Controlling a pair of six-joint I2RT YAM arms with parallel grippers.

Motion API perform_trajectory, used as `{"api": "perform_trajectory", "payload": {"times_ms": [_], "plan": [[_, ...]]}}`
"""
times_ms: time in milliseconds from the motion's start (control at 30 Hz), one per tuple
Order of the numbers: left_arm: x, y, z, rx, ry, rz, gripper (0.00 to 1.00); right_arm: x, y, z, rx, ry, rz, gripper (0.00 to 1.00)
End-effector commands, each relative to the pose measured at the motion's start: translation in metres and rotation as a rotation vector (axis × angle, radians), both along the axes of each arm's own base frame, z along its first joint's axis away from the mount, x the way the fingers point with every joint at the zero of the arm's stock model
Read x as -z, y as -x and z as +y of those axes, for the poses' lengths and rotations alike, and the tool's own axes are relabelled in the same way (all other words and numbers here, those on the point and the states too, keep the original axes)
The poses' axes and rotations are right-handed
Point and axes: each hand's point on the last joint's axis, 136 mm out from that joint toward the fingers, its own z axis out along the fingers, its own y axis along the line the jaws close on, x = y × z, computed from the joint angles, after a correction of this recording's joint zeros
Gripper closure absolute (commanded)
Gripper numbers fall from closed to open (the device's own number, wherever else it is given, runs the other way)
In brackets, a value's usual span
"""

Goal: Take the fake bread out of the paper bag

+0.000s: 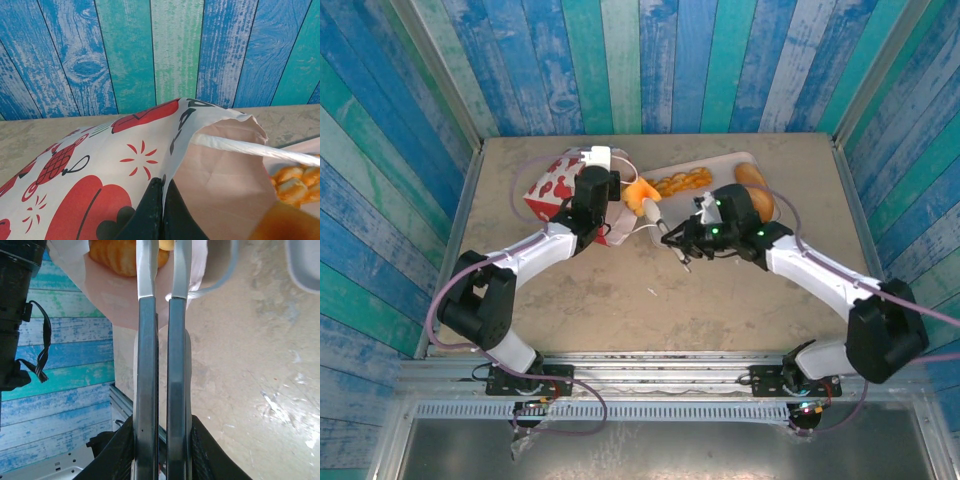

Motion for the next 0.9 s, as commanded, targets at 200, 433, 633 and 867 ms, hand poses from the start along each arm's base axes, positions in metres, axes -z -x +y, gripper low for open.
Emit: {"api": "perform_trajectory", "payload": {"times_ms": [200, 433, 633, 867], "plan": [[-0.005, -0.003, 0.004, -0.027, 0.0, -0.013, 1.0, -0.027, 0.003, -0.082, 0.168, -0.04, -0.062, 0.99], [-0.004, 0.0, 0.003, -0.013, -0.005, -0.007, 1.0, -0.018, -0.016, -0.141, 0.339, -0.092, -0.017, 0.99], [-0.007, 0.003, 0.002, 0.008, -0.019, -0.01, 1.0, -0.012, -0.047, -0.155, 0.327, -0.114, 0.021, 0.99], [-0.009, 0.005, 0.001, 0.021, -0.019, -0.012, 1.0, 0.009, -0.084, -0.164, 0.351, -0.131, 0.087, 0.98]]}}
